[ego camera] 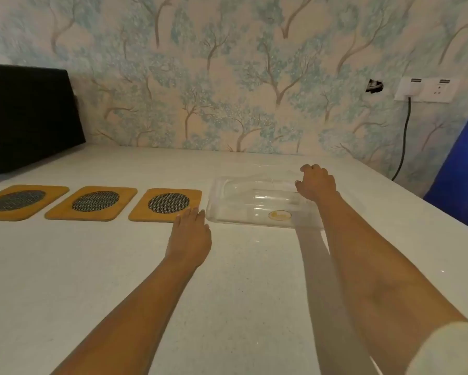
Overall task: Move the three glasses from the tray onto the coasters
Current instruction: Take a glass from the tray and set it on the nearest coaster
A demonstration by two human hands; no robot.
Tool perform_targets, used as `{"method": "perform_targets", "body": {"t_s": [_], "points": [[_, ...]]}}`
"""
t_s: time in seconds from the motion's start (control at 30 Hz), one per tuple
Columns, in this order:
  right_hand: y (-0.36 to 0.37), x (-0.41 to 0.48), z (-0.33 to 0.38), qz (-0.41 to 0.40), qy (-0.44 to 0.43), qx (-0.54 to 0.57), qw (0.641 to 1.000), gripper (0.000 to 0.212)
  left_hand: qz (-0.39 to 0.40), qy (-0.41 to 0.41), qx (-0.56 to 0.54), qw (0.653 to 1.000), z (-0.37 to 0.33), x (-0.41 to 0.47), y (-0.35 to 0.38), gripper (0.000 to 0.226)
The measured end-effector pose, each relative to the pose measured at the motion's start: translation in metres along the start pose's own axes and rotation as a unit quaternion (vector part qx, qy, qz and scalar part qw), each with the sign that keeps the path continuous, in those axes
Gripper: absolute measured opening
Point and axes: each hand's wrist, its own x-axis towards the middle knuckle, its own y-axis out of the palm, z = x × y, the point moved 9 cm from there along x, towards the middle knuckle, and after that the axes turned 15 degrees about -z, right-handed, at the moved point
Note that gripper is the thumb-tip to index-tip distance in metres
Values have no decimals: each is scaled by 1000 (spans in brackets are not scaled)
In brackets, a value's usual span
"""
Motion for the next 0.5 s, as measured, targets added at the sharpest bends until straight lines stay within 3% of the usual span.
{"method": "perform_targets", "body": {"t_s": [0.33, 0.5], "points": [[29, 17, -8, 158, 58, -9, 986, 62, 7, -31, -29, 999, 5, 0, 1, 49], [29, 22, -8, 150, 44, -64, 986, 60, 8, -35, -39, 999, 5, 0, 2, 49]]}}
